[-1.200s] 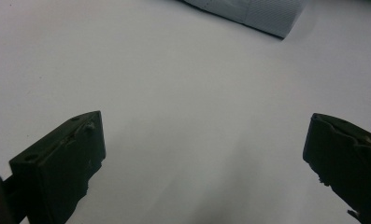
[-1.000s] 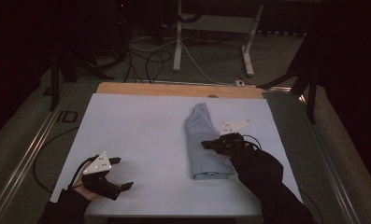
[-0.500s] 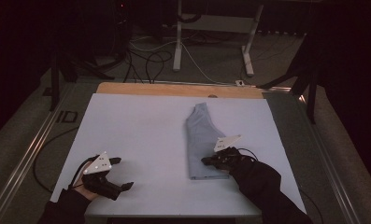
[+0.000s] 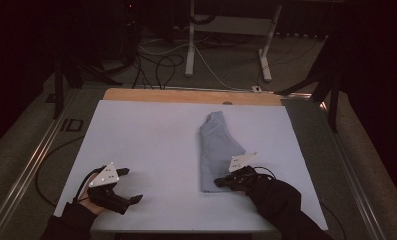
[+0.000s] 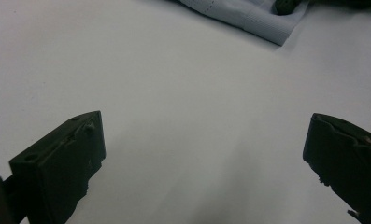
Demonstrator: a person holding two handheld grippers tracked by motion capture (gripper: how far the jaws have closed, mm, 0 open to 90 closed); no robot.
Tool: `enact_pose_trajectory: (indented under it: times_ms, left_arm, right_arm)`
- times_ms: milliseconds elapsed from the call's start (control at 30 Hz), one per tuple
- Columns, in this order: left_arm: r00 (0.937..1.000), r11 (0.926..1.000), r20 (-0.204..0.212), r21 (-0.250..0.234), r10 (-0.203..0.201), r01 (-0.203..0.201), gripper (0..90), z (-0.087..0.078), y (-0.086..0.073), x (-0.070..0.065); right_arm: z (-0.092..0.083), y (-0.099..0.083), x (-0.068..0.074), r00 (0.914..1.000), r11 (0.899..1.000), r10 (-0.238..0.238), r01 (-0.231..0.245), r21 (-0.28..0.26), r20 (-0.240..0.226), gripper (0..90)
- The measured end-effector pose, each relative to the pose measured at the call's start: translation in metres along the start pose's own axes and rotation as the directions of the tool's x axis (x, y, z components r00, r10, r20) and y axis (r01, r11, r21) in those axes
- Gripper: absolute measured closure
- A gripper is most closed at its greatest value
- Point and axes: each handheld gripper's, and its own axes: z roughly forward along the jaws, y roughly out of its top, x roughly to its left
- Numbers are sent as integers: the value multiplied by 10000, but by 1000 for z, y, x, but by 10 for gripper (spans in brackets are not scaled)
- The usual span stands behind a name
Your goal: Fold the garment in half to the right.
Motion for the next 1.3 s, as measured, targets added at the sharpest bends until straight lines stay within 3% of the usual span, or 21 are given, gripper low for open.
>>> enact_pose_trajectory:
  times_ms: [300,500,933,1000,1133,1233,1300]
  left_arm:
    - [9997,9999,202,68,117,-118,5,1,0,-2]
    - [9999,10000,132,43,38,-38,5,1,0,-2]
    - [9999,10000,83,53,79,-79,5,0,0,-2]
    - [9999,9999,98,66,95,-96,6,0,0,-2]
    - [9999,9999,48,44,114,-114,6,0,0,-2]
    - [10000,10000,36,-17,78,-78,5,0,1,-2]
    - [9999,9999,30,-20,118,-118,6,-1,1,-2]
  right_arm:
    - [4,-2,1,9995,9998,-159,156,-112,-260,900]
    - [3,-4,-3,9989,9990,189,-207,-399,-431,900]
    - [-16,12,-3,9985,9937,266,-212,-1100,484,874]
    - [-19,14,-3,9975,9918,291,-208,-1257,647,826]
    - [-24,17,-6,9943,9849,756,-626,-1612,755,520]
    - [-25,18,-7,9920,9845,847,-689,-1613,934,343]
    - [-26,19,-8,9902,9826,997,-825,-1664,977,271]
